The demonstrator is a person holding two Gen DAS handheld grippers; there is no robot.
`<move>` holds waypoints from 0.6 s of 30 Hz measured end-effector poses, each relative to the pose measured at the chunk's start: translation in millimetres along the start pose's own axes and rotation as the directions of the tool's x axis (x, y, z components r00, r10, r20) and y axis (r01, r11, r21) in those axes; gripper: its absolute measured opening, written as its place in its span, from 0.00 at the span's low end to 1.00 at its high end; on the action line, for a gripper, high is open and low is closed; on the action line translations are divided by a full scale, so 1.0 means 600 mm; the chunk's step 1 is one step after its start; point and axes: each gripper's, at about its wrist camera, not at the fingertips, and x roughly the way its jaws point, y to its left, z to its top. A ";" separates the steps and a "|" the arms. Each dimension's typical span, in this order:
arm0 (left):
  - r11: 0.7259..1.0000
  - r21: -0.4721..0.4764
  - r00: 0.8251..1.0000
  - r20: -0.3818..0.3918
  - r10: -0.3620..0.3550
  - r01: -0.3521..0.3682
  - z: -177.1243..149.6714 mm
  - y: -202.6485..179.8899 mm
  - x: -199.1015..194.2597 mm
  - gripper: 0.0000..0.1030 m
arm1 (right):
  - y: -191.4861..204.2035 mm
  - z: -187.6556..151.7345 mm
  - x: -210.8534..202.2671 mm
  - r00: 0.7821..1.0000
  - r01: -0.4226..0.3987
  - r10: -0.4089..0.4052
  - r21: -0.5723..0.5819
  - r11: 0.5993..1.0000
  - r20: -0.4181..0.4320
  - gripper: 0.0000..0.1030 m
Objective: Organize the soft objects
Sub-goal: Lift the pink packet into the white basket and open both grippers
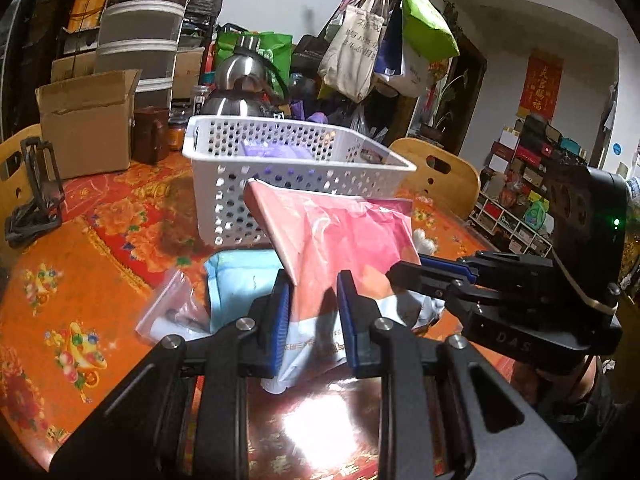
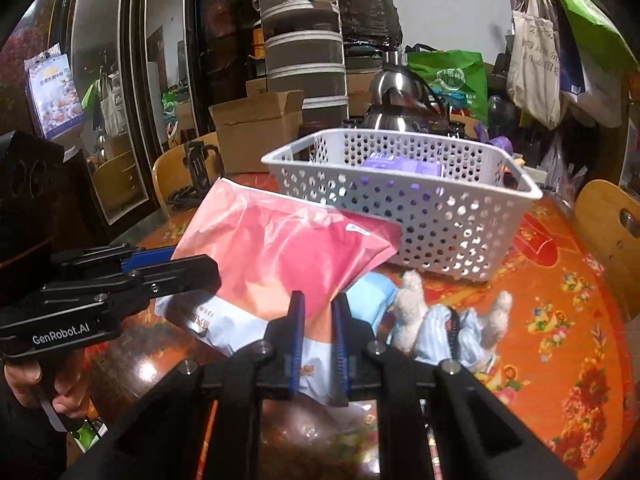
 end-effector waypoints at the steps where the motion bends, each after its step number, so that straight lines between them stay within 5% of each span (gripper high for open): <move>1: 1.000 0.005 1.000 0.007 0.000 0.000 0.006 -0.006 -0.004 0.20 | -0.002 0.008 -0.006 1.000 0.002 -0.002 0.000 1.000 0.008 0.12; 18: 0.996 0.004 0.994 0.068 -0.084 0.084 0.273 -0.036 0.045 0.20 | -0.120 0.228 -0.015 0.996 0.021 -0.022 0.015 1.000 0.083 0.11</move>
